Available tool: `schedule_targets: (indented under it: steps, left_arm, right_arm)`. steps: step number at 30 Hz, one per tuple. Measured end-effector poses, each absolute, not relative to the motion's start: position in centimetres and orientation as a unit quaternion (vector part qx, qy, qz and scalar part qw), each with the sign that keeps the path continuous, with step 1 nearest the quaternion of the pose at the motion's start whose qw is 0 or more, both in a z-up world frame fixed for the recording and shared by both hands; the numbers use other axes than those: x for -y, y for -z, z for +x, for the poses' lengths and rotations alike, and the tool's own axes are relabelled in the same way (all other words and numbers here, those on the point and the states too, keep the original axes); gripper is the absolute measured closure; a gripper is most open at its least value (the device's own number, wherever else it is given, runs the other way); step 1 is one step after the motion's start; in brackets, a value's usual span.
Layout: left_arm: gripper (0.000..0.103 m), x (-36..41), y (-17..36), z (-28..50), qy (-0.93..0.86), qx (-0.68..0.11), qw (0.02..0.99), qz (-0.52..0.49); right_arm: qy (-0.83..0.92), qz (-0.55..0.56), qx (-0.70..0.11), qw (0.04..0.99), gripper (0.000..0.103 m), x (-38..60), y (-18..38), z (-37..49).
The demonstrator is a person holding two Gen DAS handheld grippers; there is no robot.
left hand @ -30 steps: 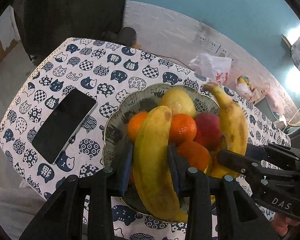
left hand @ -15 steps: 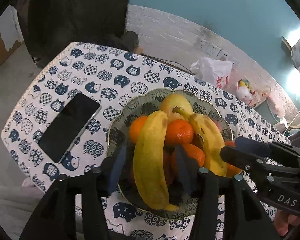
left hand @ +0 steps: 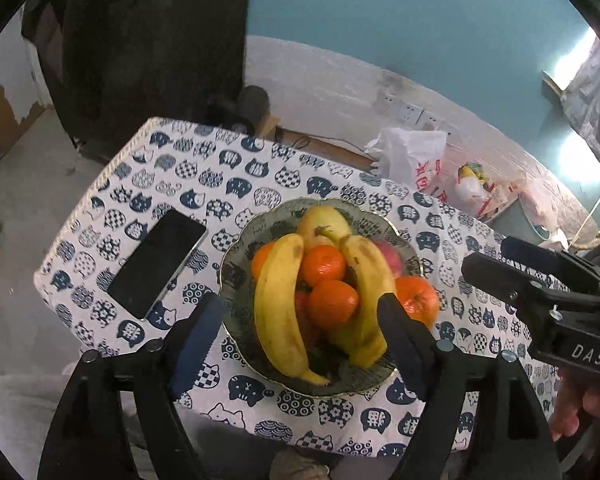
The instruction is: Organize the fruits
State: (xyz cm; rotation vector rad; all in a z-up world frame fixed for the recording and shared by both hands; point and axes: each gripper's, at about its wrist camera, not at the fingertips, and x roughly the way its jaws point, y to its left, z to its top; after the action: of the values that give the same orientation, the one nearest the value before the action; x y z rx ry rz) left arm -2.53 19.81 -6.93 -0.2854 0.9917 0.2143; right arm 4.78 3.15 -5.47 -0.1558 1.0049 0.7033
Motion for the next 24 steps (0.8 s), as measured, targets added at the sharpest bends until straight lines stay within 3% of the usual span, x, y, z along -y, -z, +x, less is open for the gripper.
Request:
schedule_targets:
  steps: [24]
  left_arm:
    - [0.003, -13.4, -0.2, -5.2, -0.078, -0.423, 0.902, -0.025]
  right_arm:
    - [-0.313, -0.103, -0.423, 0.844, 0.022, 3.7, 0.2, 1.3]
